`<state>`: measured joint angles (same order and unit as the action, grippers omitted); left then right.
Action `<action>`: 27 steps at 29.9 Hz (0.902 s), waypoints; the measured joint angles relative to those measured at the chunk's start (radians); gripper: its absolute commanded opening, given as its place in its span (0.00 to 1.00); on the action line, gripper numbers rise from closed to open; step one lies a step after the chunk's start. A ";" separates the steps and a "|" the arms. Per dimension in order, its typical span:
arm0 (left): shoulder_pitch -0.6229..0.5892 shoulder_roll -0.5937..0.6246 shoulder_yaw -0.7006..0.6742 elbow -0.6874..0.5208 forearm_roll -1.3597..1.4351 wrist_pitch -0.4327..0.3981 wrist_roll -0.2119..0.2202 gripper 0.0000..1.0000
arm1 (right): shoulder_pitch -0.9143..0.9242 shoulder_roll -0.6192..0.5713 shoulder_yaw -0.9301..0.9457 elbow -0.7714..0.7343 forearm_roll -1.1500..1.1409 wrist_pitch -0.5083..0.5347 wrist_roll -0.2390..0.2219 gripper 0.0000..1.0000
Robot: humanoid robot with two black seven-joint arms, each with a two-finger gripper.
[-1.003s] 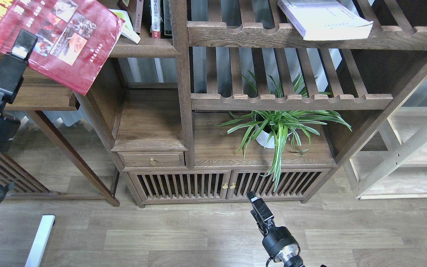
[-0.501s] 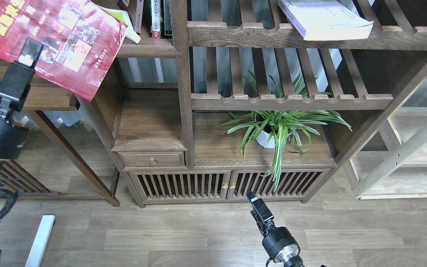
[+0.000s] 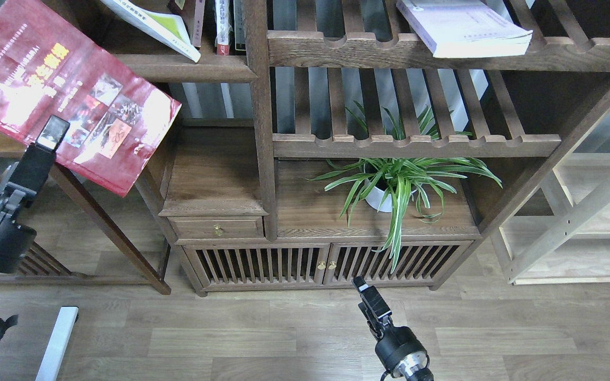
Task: Organize books on shelf
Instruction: 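Push the red book onto the top shelf with the left gripper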
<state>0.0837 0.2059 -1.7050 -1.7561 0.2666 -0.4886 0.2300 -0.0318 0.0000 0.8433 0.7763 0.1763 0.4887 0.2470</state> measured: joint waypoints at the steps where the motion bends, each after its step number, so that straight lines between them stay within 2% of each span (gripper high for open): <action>1: 0.003 0.009 -0.012 -0.001 0.011 0.000 0.000 0.04 | 0.000 0.000 0.000 0.000 0.000 0.000 0.000 1.00; 10: 0.006 0.030 -0.117 -0.010 0.037 0.000 0.014 0.04 | 0.000 0.000 -0.001 -0.002 -0.002 0.000 0.000 1.00; 14: -0.011 0.067 -0.119 -0.009 0.038 0.000 0.044 0.04 | 0.000 0.000 -0.001 -0.003 -0.003 0.000 0.000 1.00; 21: -0.122 0.116 -0.101 0.021 0.038 0.000 0.069 0.05 | 0.000 0.000 -0.001 -0.003 -0.003 0.000 0.000 1.00; 27: -0.238 0.118 -0.088 0.045 0.031 0.000 0.120 0.05 | -0.003 0.000 -0.001 -0.001 -0.003 0.000 0.000 1.00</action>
<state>-0.1546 0.3236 -1.7931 -1.7113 0.2976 -0.4890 0.3505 -0.0344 0.0000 0.8421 0.7757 0.1731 0.4887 0.2470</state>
